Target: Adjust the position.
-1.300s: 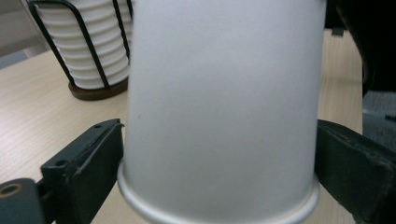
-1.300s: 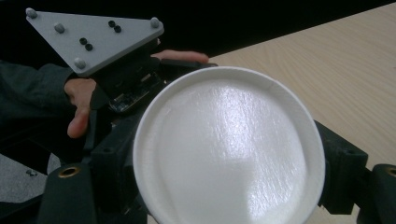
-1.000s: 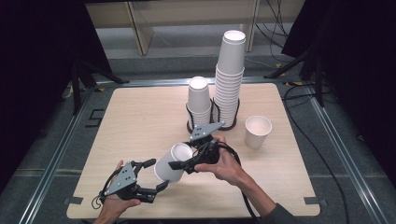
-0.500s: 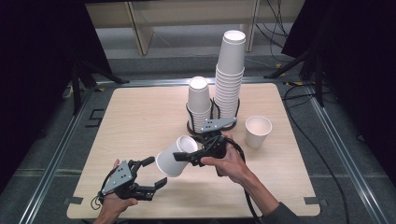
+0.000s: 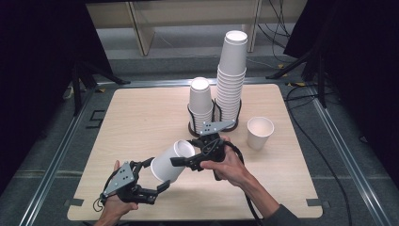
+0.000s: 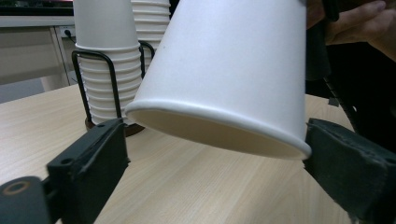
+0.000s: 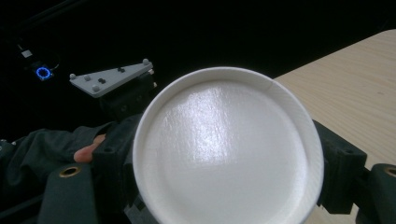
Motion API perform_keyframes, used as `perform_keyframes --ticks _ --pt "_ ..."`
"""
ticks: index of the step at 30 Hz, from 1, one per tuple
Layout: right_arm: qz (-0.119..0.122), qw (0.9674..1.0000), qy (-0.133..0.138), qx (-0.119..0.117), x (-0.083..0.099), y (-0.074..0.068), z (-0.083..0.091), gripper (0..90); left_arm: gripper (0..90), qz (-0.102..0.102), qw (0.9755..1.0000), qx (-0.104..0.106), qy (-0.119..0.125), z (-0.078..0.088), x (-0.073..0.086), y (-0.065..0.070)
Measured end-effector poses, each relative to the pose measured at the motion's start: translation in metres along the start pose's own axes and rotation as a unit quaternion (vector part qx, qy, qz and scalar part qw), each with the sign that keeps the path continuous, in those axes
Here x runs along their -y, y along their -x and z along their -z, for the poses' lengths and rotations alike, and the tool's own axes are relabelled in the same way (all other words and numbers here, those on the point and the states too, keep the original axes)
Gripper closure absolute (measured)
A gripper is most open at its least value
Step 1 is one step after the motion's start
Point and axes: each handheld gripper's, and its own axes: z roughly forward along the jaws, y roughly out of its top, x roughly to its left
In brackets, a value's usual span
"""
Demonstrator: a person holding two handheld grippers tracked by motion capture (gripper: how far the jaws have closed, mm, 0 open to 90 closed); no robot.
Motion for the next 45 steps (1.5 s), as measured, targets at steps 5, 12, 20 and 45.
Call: perform_keyframes --ticks 5,12,20,45 --pt "0.001 0.9999 -0.002 -0.012 0.002 -0.002 -0.006 24.6 0.0 -0.004 1.0 -0.004 -0.003 -0.001 0.0 0.001" --pt "-0.014 0.9994 -0.002 -0.033 0.005 -0.004 -0.013 24.7 0.0 -0.007 0.9999 0.01 -0.008 -0.004 0.001 0.004" --pt "-0.013 0.9991 0.004 -0.039 0.006 -0.005 -0.016 24.8 1.9 -0.008 0.9997 0.022 -0.005 -0.004 0.002 0.005" --pt "0.117 0.9825 -0.142 0.029 -0.006 -0.017 -0.001 15.8 16.7 -0.047 0.9941 0.039 -0.09 -0.007 0.005 0.012"
